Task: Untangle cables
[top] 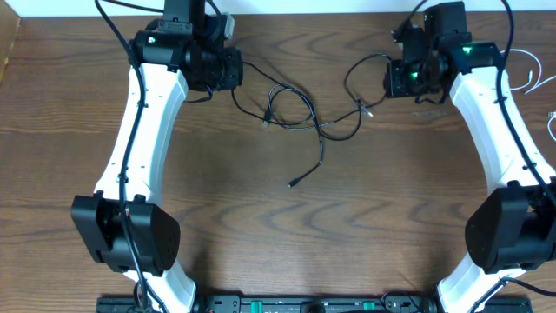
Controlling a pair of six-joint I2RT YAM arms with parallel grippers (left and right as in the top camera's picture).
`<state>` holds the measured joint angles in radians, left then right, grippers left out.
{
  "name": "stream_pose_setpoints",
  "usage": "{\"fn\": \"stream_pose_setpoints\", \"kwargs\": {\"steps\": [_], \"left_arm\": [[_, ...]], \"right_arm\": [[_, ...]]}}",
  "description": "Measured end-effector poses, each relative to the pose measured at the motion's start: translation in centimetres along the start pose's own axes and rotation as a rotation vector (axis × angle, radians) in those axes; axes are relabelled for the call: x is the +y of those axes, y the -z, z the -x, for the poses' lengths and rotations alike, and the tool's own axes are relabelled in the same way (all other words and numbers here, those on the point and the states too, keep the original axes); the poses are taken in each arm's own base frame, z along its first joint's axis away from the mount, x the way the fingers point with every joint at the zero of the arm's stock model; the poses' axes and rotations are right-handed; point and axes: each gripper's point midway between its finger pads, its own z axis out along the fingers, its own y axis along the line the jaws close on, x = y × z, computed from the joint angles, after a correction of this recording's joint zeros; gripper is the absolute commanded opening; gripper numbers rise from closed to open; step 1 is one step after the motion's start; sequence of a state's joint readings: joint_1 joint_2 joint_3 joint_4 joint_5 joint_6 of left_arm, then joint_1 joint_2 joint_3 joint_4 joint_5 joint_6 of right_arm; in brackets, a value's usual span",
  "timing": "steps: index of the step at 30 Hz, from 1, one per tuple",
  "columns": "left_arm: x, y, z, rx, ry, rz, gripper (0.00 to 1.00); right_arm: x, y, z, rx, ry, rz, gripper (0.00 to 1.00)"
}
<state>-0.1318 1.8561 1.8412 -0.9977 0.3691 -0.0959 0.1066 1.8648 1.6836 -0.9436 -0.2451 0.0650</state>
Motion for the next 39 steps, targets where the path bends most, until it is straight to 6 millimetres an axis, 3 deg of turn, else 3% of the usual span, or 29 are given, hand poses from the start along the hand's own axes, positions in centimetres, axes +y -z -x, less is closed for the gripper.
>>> {"fn": "stream_pose_setpoints", "kwargs": {"steps": [5, 9, 10, 14, 18, 21, 24, 25, 27, 30, 32, 34, 39], "left_arm": [[2.0, 0.1, -0.5, 0.014, 0.009, 0.114, 0.08], [3.5, 0.4, -0.3, 0.001, 0.007, 0.204, 0.08], [4.1, 0.5, -0.2, -0.005, 0.007, 0.24, 0.08], [6.0, 1.1, 0.1, -0.026, 0.02, 0.355, 0.08], [6.8, 1.4, 0.3, -0.038, 0.032, 0.405, 0.07], [6.6, 1.3, 0.6, -0.051, 0.036, 0.393, 0.07], [6.1, 1.2, 1.0, -0.066, 0.033, 0.365, 0.07], [6.0, 1.1, 1.2, -0.072, 0.032, 0.356, 0.08], [4.7, 0.7, 1.6, -0.082, -0.001, 0.279, 0.07], [2.2, 0.3, 2.3, -0.096, -0.08, 0.137, 0.07], [0.5, 0.2, 2.6, -0.106, -0.121, 0.042, 0.07], [-1.1, 0.2, 2.9, -0.12, -0.15, -0.043, 0.07], [-5.2, 1.6, 3.8, -0.174, -0.218, -0.262, 0.08]], "right_arm": [[-3.9, 0.5, -1.1, 0.032, -0.128, -0.19, 0.01], [-9.2, 2.1, -2.6, 0.056, -0.264, -0.38, 0.01], [-11.5, 2.9, -2.9, 0.049, -0.323, -0.448, 0.01], [-16.4, 4.6, -3.9, 0.028, -0.459, -0.541, 0.01], [-21.7, 4.6, -7.5, 0.046, -0.623, -0.578, 0.01], [-22.9, 3.0, -10.3, 0.085, -0.695, -0.525, 0.01], [-22.8, 1.8, -11.8, 0.114, -0.706, -0.487, 0.04], [-22.7, 1.6, -11.9, 0.12, -0.699, -0.474, 0.28], [-21.8, 1.1, -11.3, 0.117, -0.659, -0.419, 0.55], [-19.6, 0.1, -9.6, 0.094, -0.544, -0.262, 0.72], [-17.2, -0.7, -8.3, 0.072, -0.448, -0.133, 0.84], [-13.5, -1.3, -6.4, 0.032, -0.316, 0.036, 0.93], [-5.4, -2.0, -2.1, -0.105, -0.02, 0.304, 0.99]]}}
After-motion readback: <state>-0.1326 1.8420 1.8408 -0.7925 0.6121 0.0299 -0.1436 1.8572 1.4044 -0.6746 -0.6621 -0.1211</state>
